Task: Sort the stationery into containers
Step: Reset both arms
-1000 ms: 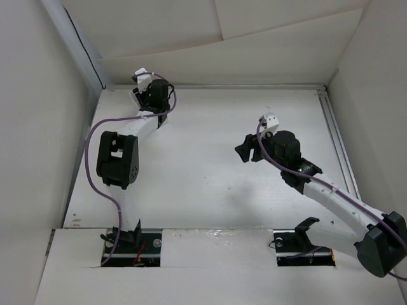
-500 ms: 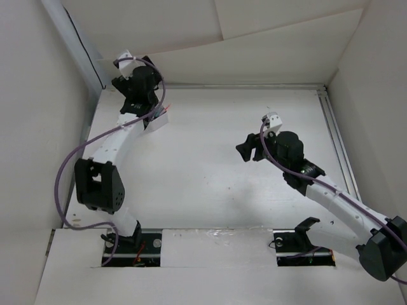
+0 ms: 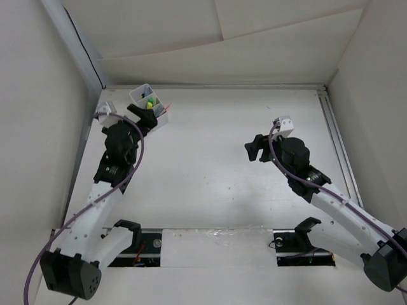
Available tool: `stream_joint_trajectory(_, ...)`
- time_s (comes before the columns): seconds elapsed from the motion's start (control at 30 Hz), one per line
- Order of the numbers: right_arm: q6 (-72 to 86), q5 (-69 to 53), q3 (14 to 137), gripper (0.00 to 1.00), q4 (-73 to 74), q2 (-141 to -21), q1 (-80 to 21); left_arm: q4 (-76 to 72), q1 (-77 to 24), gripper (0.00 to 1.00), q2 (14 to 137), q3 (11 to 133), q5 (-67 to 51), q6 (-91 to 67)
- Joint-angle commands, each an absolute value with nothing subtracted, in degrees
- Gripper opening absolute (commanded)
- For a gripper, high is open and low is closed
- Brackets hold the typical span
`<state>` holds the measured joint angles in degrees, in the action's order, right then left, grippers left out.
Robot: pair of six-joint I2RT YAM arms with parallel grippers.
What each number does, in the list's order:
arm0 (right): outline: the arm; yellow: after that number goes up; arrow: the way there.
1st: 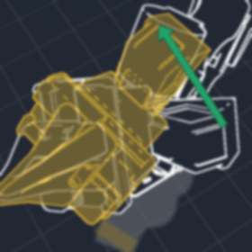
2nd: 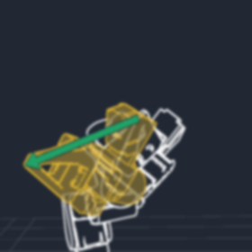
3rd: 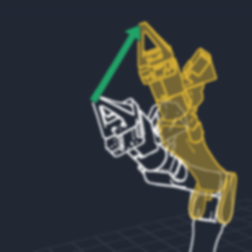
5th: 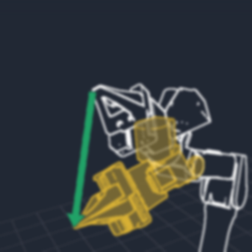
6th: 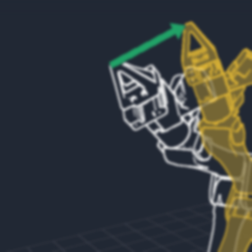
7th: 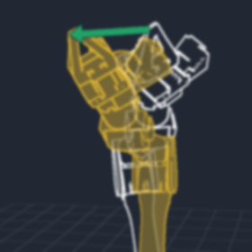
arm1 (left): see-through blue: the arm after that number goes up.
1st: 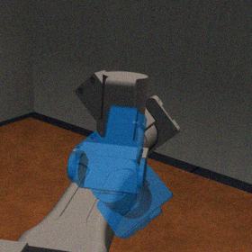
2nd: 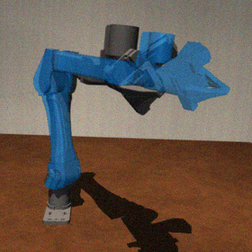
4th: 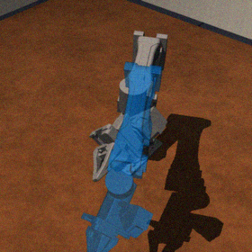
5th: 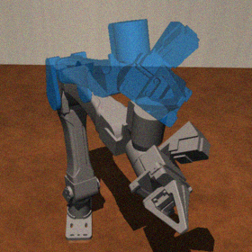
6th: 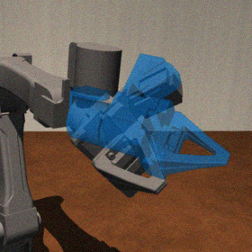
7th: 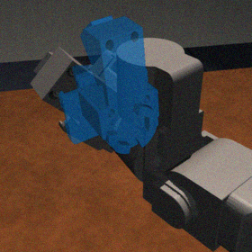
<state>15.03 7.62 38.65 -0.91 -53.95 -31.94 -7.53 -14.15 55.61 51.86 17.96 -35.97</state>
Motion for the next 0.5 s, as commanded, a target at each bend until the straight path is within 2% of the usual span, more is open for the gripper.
stream_joint_trajectory(0.0, 15.56, 10.99, 37.45, 0.80, -1.93, -50.81, -31.73, -6.00, -14.33, 1.00, 47.48, 43.17, 12.49, -37.53)
stream_joint_trajectory(0.23, 16.08, 10.99, 37.44, 0.82, -2.55, -50.80, -31.73, 0.35, -14.33, 1.00, 35.17, 33.23, 8.53, -39.73)
stream_joint_trajectory(0.47, 15.56, 10.99, 37.44, 0.82, -2.55, -52.73, -32.25, -0.01, -14.33, 1.00, 35.24, 33.83, 8.69, -39.20)
